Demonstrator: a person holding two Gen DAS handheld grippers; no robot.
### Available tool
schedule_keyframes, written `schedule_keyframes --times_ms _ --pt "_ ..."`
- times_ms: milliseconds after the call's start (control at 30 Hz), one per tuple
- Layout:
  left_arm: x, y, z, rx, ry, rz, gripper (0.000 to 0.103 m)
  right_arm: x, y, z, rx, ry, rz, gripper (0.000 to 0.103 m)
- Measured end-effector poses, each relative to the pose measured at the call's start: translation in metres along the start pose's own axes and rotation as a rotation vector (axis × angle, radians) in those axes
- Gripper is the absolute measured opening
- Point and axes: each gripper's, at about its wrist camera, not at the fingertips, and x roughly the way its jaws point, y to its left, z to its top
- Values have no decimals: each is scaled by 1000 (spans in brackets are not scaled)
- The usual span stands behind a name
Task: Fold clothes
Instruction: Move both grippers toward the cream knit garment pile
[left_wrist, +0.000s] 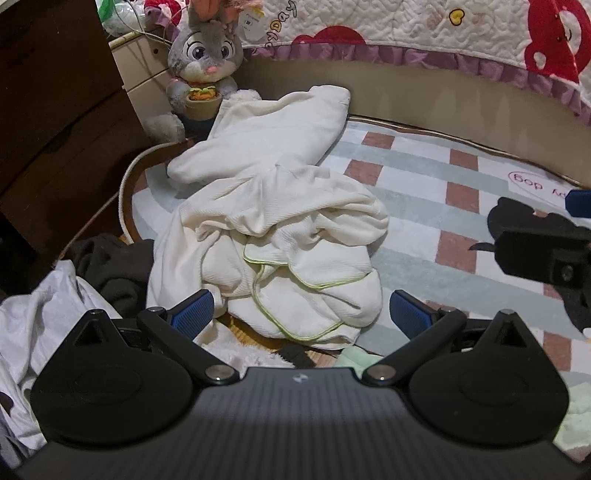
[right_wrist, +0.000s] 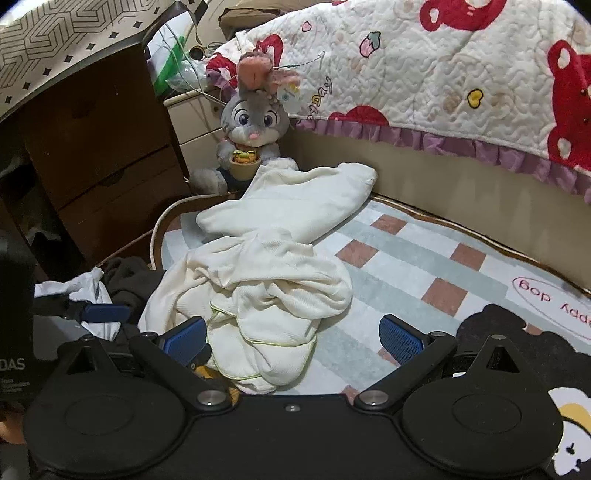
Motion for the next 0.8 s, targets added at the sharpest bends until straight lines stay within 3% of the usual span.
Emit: schedule_keyframes --times_ms 200,400,800 --pt "-1 8 2 -51 9 -56 103 -3 -2 1 -4 9 -8 102" --pt "-3 -2 -4 -23 -22 -24 103 -6 -1 -6 -22 -15 -16 102" --pt "3 -8 -4 -18 -19 -41 103 -6 0 -10 -10 -34 -28 102"
